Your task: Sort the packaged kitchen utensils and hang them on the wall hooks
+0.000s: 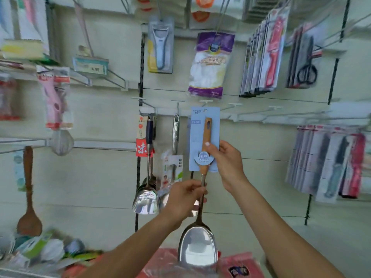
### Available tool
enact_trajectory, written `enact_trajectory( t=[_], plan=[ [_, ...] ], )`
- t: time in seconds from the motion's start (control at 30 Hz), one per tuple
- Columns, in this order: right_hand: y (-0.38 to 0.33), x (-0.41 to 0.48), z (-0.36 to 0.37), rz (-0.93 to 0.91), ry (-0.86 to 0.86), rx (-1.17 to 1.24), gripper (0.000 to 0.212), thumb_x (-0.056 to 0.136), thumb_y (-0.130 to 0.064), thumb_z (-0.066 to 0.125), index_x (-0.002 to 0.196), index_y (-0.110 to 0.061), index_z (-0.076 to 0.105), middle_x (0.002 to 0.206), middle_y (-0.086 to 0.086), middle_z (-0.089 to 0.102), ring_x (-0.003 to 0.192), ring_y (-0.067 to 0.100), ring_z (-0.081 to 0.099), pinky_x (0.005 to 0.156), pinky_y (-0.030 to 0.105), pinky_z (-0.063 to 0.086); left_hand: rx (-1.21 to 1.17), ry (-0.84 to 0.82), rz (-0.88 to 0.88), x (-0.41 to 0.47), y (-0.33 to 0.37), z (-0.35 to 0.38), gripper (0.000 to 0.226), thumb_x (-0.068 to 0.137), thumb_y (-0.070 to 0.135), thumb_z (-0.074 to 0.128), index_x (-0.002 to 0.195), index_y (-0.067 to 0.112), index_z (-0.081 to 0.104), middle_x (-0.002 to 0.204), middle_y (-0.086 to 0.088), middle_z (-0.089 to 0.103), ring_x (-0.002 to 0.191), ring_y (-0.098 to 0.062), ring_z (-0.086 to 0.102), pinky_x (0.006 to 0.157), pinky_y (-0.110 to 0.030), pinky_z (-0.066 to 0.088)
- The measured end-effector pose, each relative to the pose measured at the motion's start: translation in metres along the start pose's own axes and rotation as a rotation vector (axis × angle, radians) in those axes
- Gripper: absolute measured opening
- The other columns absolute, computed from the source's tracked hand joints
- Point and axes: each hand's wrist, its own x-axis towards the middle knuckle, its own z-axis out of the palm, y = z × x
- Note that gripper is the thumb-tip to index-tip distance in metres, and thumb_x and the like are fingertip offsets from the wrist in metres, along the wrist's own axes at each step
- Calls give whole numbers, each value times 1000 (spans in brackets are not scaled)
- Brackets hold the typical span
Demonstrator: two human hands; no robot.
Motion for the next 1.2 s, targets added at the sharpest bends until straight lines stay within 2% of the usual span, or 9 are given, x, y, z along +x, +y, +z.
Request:
enact_trajectory(
  t=[0.07, 0.17, 0.47, 0.67, 0.8, 1.0, 1.07, 1.13, 1.2],
  plan=[
    [4, 9, -1, 5, -18, 8, 21, 91, -18, 70, 96, 2, 67, 82, 17, 70, 50, 25, 61, 55, 34, 51, -8, 6, -5, 6, 1, 2, 13, 90, 6, 63, 94, 13, 72, 87, -12, 71, 72, -17, 69, 66, -39, 53],
    [10, 18, 0, 9, -21, 20, 15, 91, -17, 70, 97, -3, 69, 86, 11, 74, 66, 22, 69, 60, 33, 55, -10, 10, 1, 15, -1, -1, 12, 91, 3, 62, 98, 6, 71, 86, -12, 69, 70, -17, 68, 55, -27, 52],
    [41, 39, -2, 62, -30, 0, 19, 91, -21, 70, 102, -6, 71, 95, 12, 75, 79, 23, 72, 75, 40, 61, 18, 15, 3, 39, -24, -7, 12, 92, 5, 62, 100, 5, 71, 96, -21, 70, 73, -22, 69, 66, -44, 60],
    [58, 67, -1, 97, -7, -6, 20, 92, -17, 69, 105, -1, 68, 90, 10, 74, 70, 15, 71, 59, 27, 56, 22, 56, -30, 69, -31, -3, 12, 92, 2, 60, 100, 0, 69, 81, -15, 67, 61, -18, 65, 51, -28, 53],
    [73, 88, 1, 119, -8, -43, 22, 92, -18, 68, 104, 1, 66, 84, 12, 72, 56, 15, 68, 59, 29, 55, 11, 95, -58, 97, -40, -1, 14, 92, -2, 59, 102, -5, 68, 77, -12, 64, 58, -18, 61, 55, -29, 56],
    [90, 114, 4, 129, 29, -63, 16, 93, -13, 66, 104, -2, 66, 92, 8, 73, 66, 9, 70, 57, 24, 56, 55, 165, -87, 130, -53, 1, 14, 93, -2, 58, 103, -8, 65, 78, -13, 64, 60, -21, 59, 44, -20, 45],
    [95, 117, 4, 134, 22, -67, 17, 92, -14, 67, 105, -3, 67, 96, 8, 73, 71, 9, 70, 61, 25, 56, 72, 181, -99, 136, -57, 0, 14, 91, -2, 61, 104, -7, 66, 79, -13, 65, 62, -22, 61, 50, -24, 51],
    [102, 116, 5, 95, 43, -127, 23, 92, -18, 69, 111, -6, 66, 100, 4, 72, 82, 11, 70, 74, 32, 57, 177, 162, -53, 137, -59, -2, 19, 89, 4, 66, 107, -1, 68, 83, -9, 69, 71, -21, 65, 73, -36, 59],
    [106, 106, 7, -10, 130, -331, 44, 91, -27, 70, 129, -10, 57, 116, 0, 64, 100, 13, 64, 89, 32, 52, 373, 122, 53, 121, -54, -6, 25, 89, 15, 69, 112, 6, 67, 96, 0, 70, 87, -17, 66, 87, -34, 54]
  ],
)
